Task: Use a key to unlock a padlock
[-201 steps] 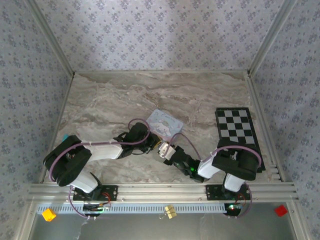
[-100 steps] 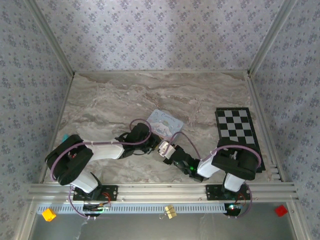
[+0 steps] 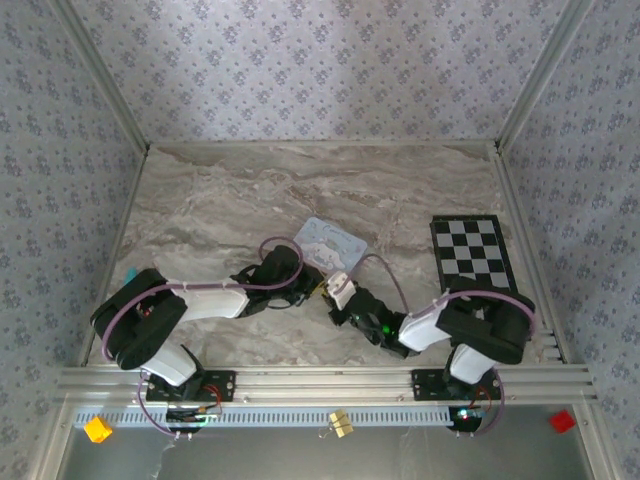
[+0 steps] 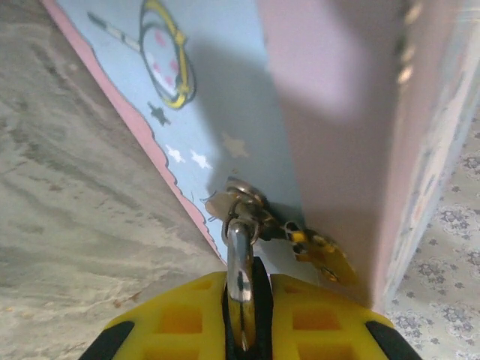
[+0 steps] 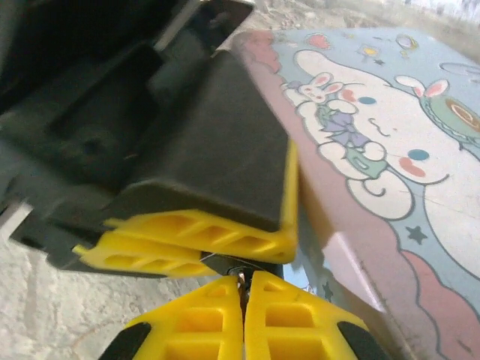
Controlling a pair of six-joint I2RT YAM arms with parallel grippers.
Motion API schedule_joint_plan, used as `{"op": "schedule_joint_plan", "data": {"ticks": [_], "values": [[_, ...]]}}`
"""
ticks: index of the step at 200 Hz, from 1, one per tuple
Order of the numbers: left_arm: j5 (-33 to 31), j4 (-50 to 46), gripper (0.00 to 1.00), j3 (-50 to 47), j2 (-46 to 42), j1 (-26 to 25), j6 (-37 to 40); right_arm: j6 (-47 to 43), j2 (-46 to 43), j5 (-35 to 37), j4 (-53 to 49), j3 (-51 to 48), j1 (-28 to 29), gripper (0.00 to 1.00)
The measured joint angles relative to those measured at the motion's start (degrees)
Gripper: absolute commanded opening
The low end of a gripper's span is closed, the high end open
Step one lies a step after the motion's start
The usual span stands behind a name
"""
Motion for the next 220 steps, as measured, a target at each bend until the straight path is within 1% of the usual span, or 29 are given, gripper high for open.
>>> {"op": "schedule_joint_plan", "data": {"ticks": [7, 26, 44, 58, 78, 101, 107, 118, 147, 178, 200, 220], "values": [[-0.28, 0.83, 0.00, 0.00, 0.00, 0.00, 0.24, 3.32, -1.40, -3.21, -1.31, 0.04, -1.92, 0.00], [-1.38, 2.95, 0.00, 0.00, 0.00, 0.09, 1.29, 12.33, -3.43, -11.76, -3.30, 0.31, -6.73, 0.00], [-1.64, 3.34, 0.00, -0.07, 0.02, 0.59, 2.27, 18.60, -3.65, -16.55, -4.76, 1.07, -8.81, 0.00], [-0.98, 3.37, 0.00, -0.04, 0.52, 0.74, 3.04, 21.77, -3.65, -17.90, -5.53, 1.14, -9.18, 0.00], [0.33, 3.37, 0.00, 0.11, 1.99, 0.74, 3.85, 24.06, -3.65, -18.32, -7.17, 0.96, -9.16, 0.00], [1.18, 2.51, 0.06, 1.14, 2.91, 0.76, 5.14, 24.70, -3.69, -18.01, -7.63, 0.68, -9.16, 0.00], [1.22, 1.95, 0.08, 1.42, 2.91, 0.76, 5.51, 24.72, -3.78, -17.99, -7.69, 0.68, -9.16, 0.00], [1.42, 1.16, 0.17, 1.81, 2.91, 0.83, 6.05, 24.72, -4.09, -17.97, -8.02, 0.68, -9.16, 0.00], [2.01, -0.42, 0.35, 2.10, 2.12, 1.62, 8.00, 24.70, -4.63, -17.05, -9.68, 0.50, -9.62, 0.00], [1.99, -3.74, 0.58, 2.12, 0.24, 3.56, 9.81, 25.07, -5.73, -14.64, -12.52, 0.24, -10.40, 0.00], [1.77, -9.70, 0.71, 2.32, -2.95, 5.05, 13.03, 25.09, -6.99, -13.31, -13.88, -0.46, -10.67, 0.00], [0.31, -19.76, 0.78, 4.90, -7.23, 7.06, 18.16, 25.05, -7.37, -12.96, -14.56, -0.46, -10.67, 0.00]]}}
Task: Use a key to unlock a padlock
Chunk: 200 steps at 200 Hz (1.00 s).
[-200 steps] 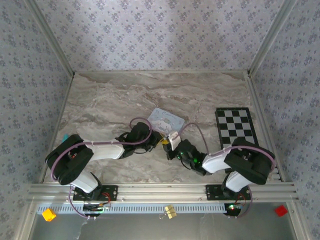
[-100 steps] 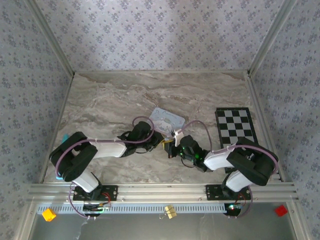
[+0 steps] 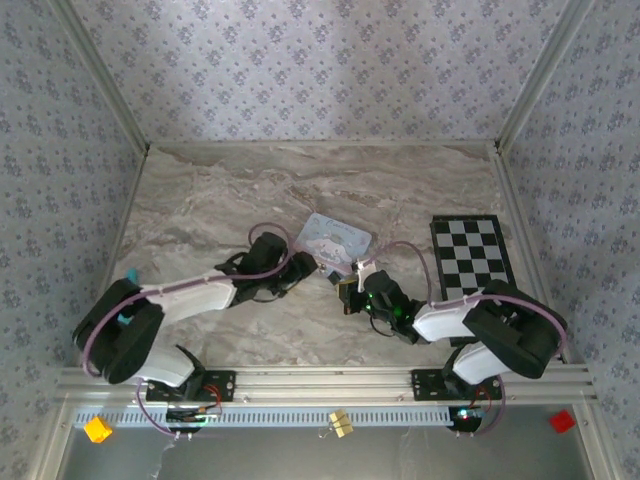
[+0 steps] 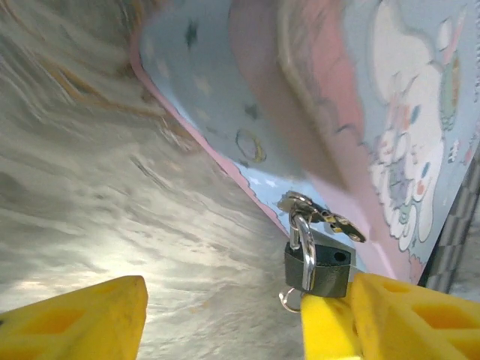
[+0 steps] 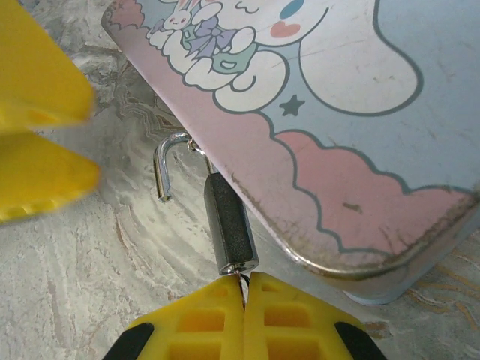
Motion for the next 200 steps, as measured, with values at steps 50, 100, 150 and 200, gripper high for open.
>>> {"op": "schedule_joint_plan", "data": {"ticks": [50, 100, 150, 200], "values": [[-6.08, -17.79, 0.86, 14.91, -3.37, 5.88, 15.72, -0.02, -0.39, 0.09, -0.59, 0.00, 0.00, 0.00], [-5.49, -22.12, 0.85, 24.72, 9.66, 7.69, 24.13, 0.20, -1.03, 0.39, -1.11, 0.00, 0.11, 0.00], [-3.56, -22.29, 0.84, 25.92, 17.00, 7.65, 24.74, 0.94, -1.03, 1.18, -1.29, 0.00, 0.22, 0.00], [-9.35, -20.65, 0.82, 25.29, 17.11, 3.41, 18.49, 3.08, -1.03, 0.76, -2.34, -0.11, -2.99, 0.00]]}}
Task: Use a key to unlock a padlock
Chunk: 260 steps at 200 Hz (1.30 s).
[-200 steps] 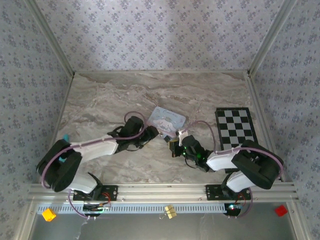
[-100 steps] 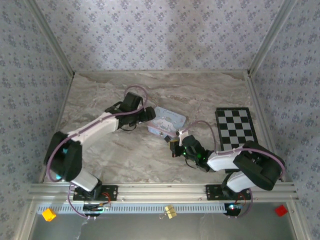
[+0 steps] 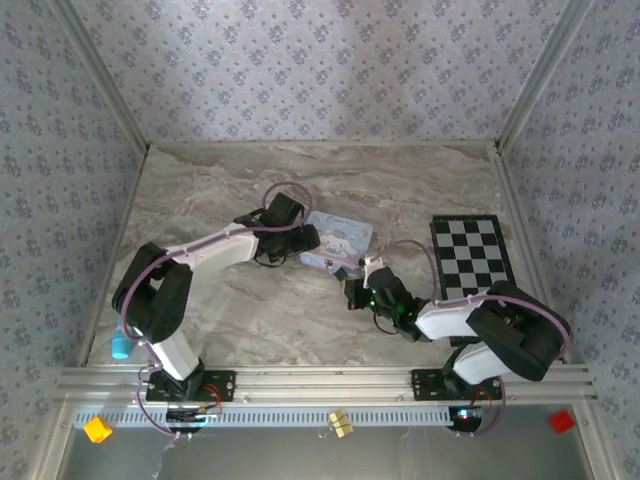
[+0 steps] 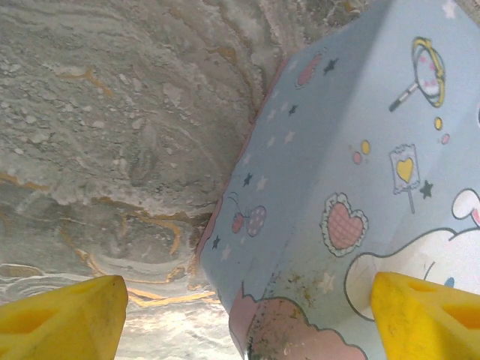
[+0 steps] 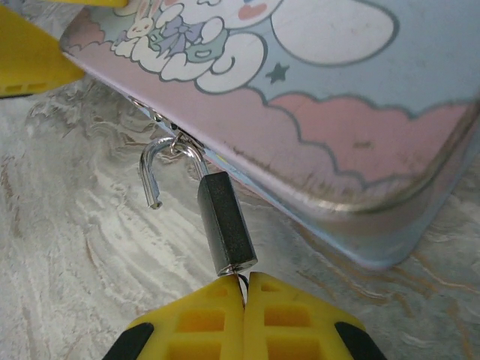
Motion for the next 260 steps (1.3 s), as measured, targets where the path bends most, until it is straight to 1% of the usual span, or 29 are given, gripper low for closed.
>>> {"op": "schedule_joint_plan", "data": {"ticks": [22, 55, 88, 124, 159, 208, 228, 260], "values": [[-1.16, 2.93, 0.79, -0.98, 0.39, -1.44, -3.50, 0.57, 0.00, -0.39, -0.11, -0.31, -0.52, 0.00], [-1.49, 6.45, 0.79, -1.22, 1.55, -2.82, -7.26, 0.83, 0.00, -1.07, -0.52, -0.68, -0.96, 0.00], [-1.44, 8.48, 0.80, -1.20, 2.34, -4.24, -8.74, 2.38, 0.00, -1.40, -1.14, -1.55, -1.97, 0.00], [-1.44, 10.14, 0.80, -1.20, 2.99, -5.38, -9.75, 3.32, 0.00, -3.48, -1.31, -2.25, -3.93, 0.00], [-1.42, 10.99, 0.80, -1.33, 3.26, -5.64, -10.51, 2.75, 0.02, -7.48, -1.31, -2.29, -5.95, 0.14], [-1.42, 11.91, 0.80, -1.75, 3.26, -5.73, -10.80, -1.60, 0.46, -10.62, -1.66, -2.12, -7.69, 0.29], [-1.20, 12.02, 0.80, -1.77, 3.26, -5.73, -10.80, -3.67, 0.74, -11.63, -2.49, -1.27, -7.74, 0.32], [-1.16, 12.39, 0.80, -2.08, 3.19, -5.73, -10.80, -6.45, 1.60, -11.76, -4.83, 0.68, -7.74, 0.32]]}}
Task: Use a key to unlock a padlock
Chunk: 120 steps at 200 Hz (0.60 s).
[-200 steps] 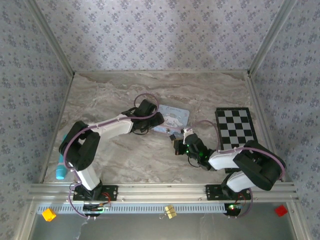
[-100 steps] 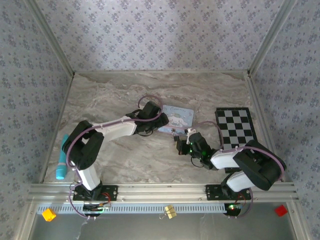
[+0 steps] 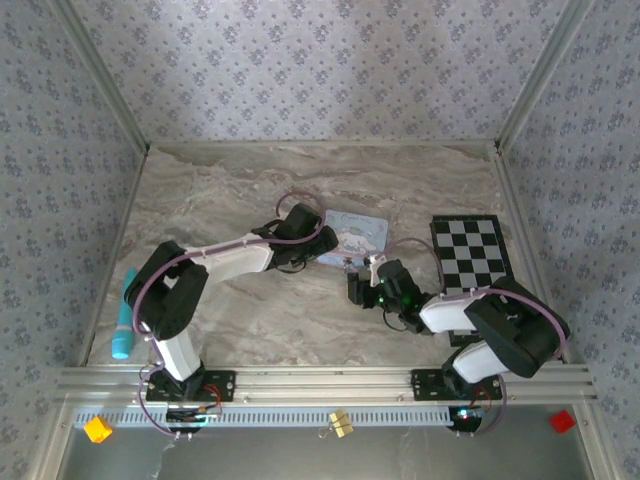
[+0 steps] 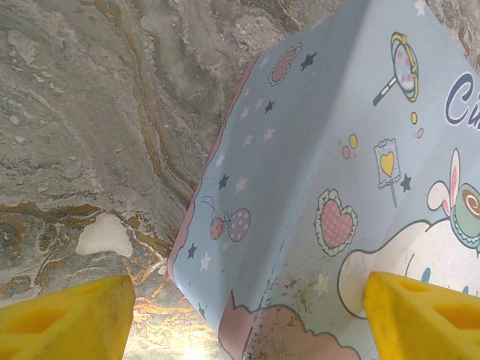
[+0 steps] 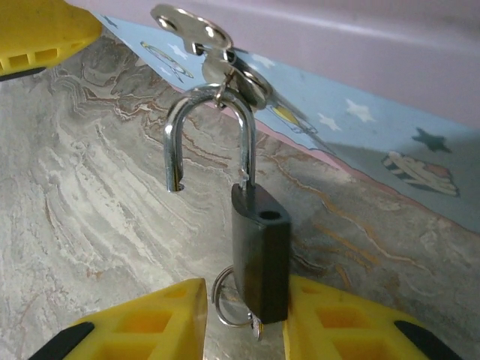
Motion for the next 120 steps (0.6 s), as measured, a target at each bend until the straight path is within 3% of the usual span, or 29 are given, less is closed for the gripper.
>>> {"op": "schedule_joint_plan", "data": {"ticks": [81, 120], "values": [[-0.04, 0.87, 0.80, -0.44, -0.07, 0.02, -0.02, -2.80, 3.19, 0.44, -2.45, 3.87, 0.00, 0.26], [-0.04, 1.40, 0.80, -0.70, -0.07, 0.02, -0.24, -2.75, 4.13, 0.52, -2.43, 4.79, 0.02, 0.31]]}}
